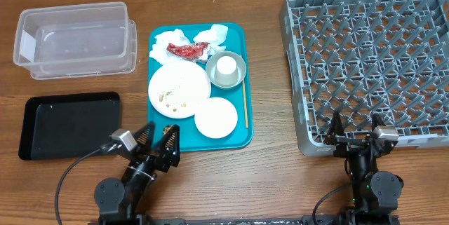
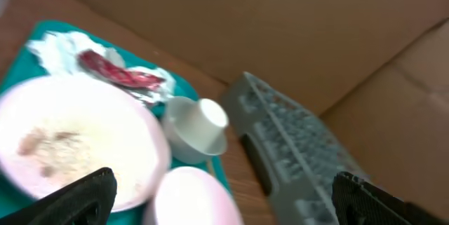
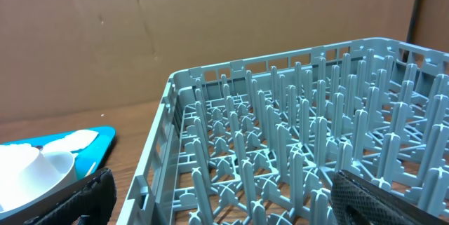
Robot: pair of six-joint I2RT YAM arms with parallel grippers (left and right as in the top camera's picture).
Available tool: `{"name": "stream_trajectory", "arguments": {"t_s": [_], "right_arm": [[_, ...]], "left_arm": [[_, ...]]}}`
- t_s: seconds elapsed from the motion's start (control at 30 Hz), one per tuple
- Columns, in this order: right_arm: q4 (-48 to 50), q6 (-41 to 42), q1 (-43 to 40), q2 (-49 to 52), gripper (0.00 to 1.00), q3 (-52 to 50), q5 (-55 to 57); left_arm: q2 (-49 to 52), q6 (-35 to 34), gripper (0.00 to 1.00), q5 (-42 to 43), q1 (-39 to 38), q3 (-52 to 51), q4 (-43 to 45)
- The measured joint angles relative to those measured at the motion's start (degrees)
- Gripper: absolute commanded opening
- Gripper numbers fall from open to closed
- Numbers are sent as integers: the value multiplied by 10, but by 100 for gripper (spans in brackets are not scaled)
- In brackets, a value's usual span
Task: Sort waste into correct bins and load items into the dishwasher
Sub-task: 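Reach the left gripper down to the brown food scrap on the teal tray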
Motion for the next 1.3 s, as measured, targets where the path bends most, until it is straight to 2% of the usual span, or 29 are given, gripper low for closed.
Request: {"name": "stream_trajectory", "arguments": {"t_s": [0.13, 0.23, 0.33, 0.47, 0.7, 0.83, 1.03, 1.17, 1.3], "right_arm": [[0, 0, 0, 0, 100, 0, 0], [0, 0, 0, 0, 100, 0, 0], [0, 0, 0, 0, 100, 0, 0], [0, 0, 0, 0, 100, 0, 0], [0, 0, 0, 0, 100, 0, 0], [0, 0, 0, 0, 100, 0, 0], [0, 0, 0, 0, 100, 0, 0], [0, 0, 0, 0, 100, 0, 0], [0, 0, 0, 0, 100, 0, 0]], "left_arm": [[-1, -50, 100, 60, 0, 1, 104], [-1, -63, 100, 92, 0, 11, 101], [5, -61, 100, 109, 0, 47, 23], [82, 7, 100, 108, 0, 170, -161], [362, 220, 100, 34, 0, 470, -522], [507, 289, 100, 3, 0, 585, -641], [654, 310, 100, -26, -1, 619, -686], [733, 253, 100, -124, -27, 618, -709], [782, 202, 100, -217, -81, 618, -692]]}}
